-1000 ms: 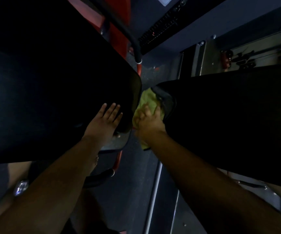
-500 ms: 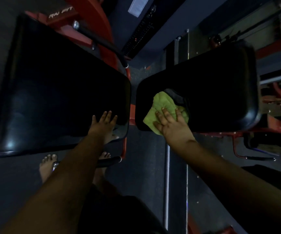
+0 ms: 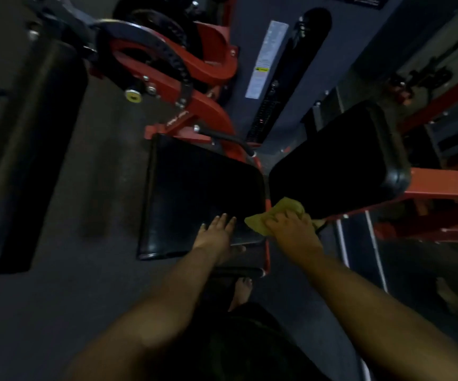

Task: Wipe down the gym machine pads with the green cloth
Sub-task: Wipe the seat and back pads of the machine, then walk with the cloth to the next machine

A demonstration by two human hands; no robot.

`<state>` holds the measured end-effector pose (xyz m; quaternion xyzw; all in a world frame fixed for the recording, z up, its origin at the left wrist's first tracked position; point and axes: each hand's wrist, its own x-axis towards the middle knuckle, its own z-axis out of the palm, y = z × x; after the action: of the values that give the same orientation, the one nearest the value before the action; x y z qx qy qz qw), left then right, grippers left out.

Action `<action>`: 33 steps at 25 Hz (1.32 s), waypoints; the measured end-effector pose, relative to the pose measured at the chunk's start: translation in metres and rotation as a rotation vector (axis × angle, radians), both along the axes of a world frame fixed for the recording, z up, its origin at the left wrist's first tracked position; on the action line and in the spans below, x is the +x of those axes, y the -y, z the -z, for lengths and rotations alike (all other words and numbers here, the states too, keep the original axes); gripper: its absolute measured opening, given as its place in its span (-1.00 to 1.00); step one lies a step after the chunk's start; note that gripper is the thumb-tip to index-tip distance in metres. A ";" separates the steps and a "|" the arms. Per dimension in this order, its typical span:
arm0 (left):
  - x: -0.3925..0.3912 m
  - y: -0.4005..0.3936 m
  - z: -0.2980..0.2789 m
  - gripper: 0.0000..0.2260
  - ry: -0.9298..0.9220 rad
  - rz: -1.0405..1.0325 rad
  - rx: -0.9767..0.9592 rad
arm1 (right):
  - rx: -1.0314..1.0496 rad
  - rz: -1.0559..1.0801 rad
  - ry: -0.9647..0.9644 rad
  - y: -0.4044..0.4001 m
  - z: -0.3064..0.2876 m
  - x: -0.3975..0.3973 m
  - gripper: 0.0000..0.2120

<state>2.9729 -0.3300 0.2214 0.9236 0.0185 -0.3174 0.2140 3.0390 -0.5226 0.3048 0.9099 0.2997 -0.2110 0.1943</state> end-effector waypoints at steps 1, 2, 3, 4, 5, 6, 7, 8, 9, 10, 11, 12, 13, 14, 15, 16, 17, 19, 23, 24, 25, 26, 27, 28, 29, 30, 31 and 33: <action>-0.011 -0.010 -0.007 -0.12 -0.013 -0.017 0.015 | 0.041 0.012 -0.036 -0.017 0.006 -0.010 -0.53; -0.023 -0.021 -0.012 -0.12 -0.022 -0.036 0.030 | 0.069 0.009 -0.068 -0.034 0.011 -0.019 -0.53; -0.036 -0.032 -0.016 -0.12 -0.029 -0.068 0.038 | 0.089 -0.012 -0.094 -0.049 0.016 -0.028 -0.52; -0.052 -0.043 -0.021 -0.13 -0.037 -0.123 0.044 | 0.111 -0.050 -0.116 -0.065 0.020 -0.037 -0.51; -0.067 -0.053 -0.024 -0.14 -0.044 -0.180 0.048 | 0.137 -0.082 -0.132 -0.078 0.023 -0.044 -0.50; -0.083 -0.062 -0.027 -0.14 -0.051 -0.240 0.055 | 0.167 -0.113 -0.142 -0.091 0.025 -0.050 -0.50; -0.102 -0.069 -0.028 -0.14 -0.063 -0.308 0.069 | 0.196 -0.153 -0.151 -0.103 0.026 -0.055 -0.50; -0.120 -0.074 -0.030 -0.13 -0.075 -0.377 0.086 | 0.216 -0.198 -0.159 -0.113 0.027 -0.059 -0.51; -0.143 -0.078 -0.031 -0.13 -0.088 -0.465 0.104 | 0.222 -0.261 -0.169 -0.125 0.027 -0.066 -0.52; -0.164 -0.080 -0.033 -0.13 -0.104 -0.548 0.110 | 0.219 -0.318 -0.176 -0.134 0.028 -0.072 -0.52; -0.185 -0.082 -0.034 -0.13 -0.115 -0.621 0.114 | 0.217 -0.371 -0.182 -0.142 0.029 -0.079 -0.53; -0.206 -0.083 -0.035 -0.13 -0.122 -0.691 0.126 | 0.219 -0.422 -0.188 -0.151 0.029 -0.087 -0.53; -0.226 -0.085 -0.035 -0.12 -0.129 -0.758 0.140 | 0.218 -0.471 -0.192 -0.160 0.030 -0.096 -0.54; -0.247 -0.086 -0.036 -0.12 -0.132 -0.834 0.149 | 0.216 -0.524 -0.199 -0.170 0.031 -0.107 -0.56; -0.264 -0.089 -0.038 -0.12 -0.135 -0.904 0.153 | 0.217 -0.568 -0.207 -0.181 0.031 -0.118 -0.57; -0.280 -0.092 -0.041 -0.12 -0.136 -0.963 0.155 | 0.221 -0.613 -0.212 -0.193 0.029 -0.129 -0.58; -0.297 -0.094 -0.043 -0.12 -0.135 -1.018 0.158 | 0.226 -0.662 -0.218 -0.205 0.027 -0.142 -0.59; -0.329 -0.100 -0.045 -0.12 -0.135 -1.112 0.170 | 0.237 -0.766 -0.220 -0.231 0.021 -0.171 -0.60; -0.385 -0.129 -0.050 -0.12 -0.143 -1.247 0.186 | 0.265 -0.900 -0.264 -0.296 0.013 -0.229 -0.62; -0.401 -0.141 -0.051 -0.12 -0.139 -1.277 0.191 | 0.273 -0.925 -0.272 -0.317 0.013 -0.246 -0.62; -0.416 -0.156 -0.052 -0.13 -0.137 -1.302 0.197 | 0.279 -0.940 -0.281 -0.337 0.013 -0.261 -0.62; -0.431 -0.172 -0.055 -0.13 -0.132 -1.323 0.202 | 0.283 -0.951 -0.290 -0.358 0.012 -0.276 -0.62; -0.447 -0.192 -0.059 -0.13 -0.121 -1.347 0.211 | 0.288 -0.963 -0.299 -0.382 0.011 -0.292 -0.62; -0.462 -0.211 -0.063 -0.13 -0.110 -1.367 0.226 | 0.298 -0.973 -0.305 -0.404 0.008 -0.306 -0.61; -0.479 -0.234 -0.068 -0.13 -0.093 -1.384 0.246 | 0.313 -0.979 -0.305 -0.430 0.004 -0.322 -0.60; -0.494 -0.256 -0.075 -0.13 -0.074 -1.394 0.265 | 0.335 -0.982 -0.299 -0.455 -0.001 -0.336 -0.59; -0.506 -0.279 -0.084 -0.13 -0.056 -1.399 0.278 | 0.358 -0.984 -0.287 -0.479 -0.009 -0.347 -0.59; -0.529 -0.326 -0.104 -0.13 -0.027 -1.396 0.298 | 0.411 -0.967 -0.263 -0.526 -0.027 -0.366 -0.58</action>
<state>2.4438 -0.0042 0.3250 0.7118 0.6513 -0.1117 0.2383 2.6727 0.0030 0.3319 0.6535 0.7410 -0.1467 0.0481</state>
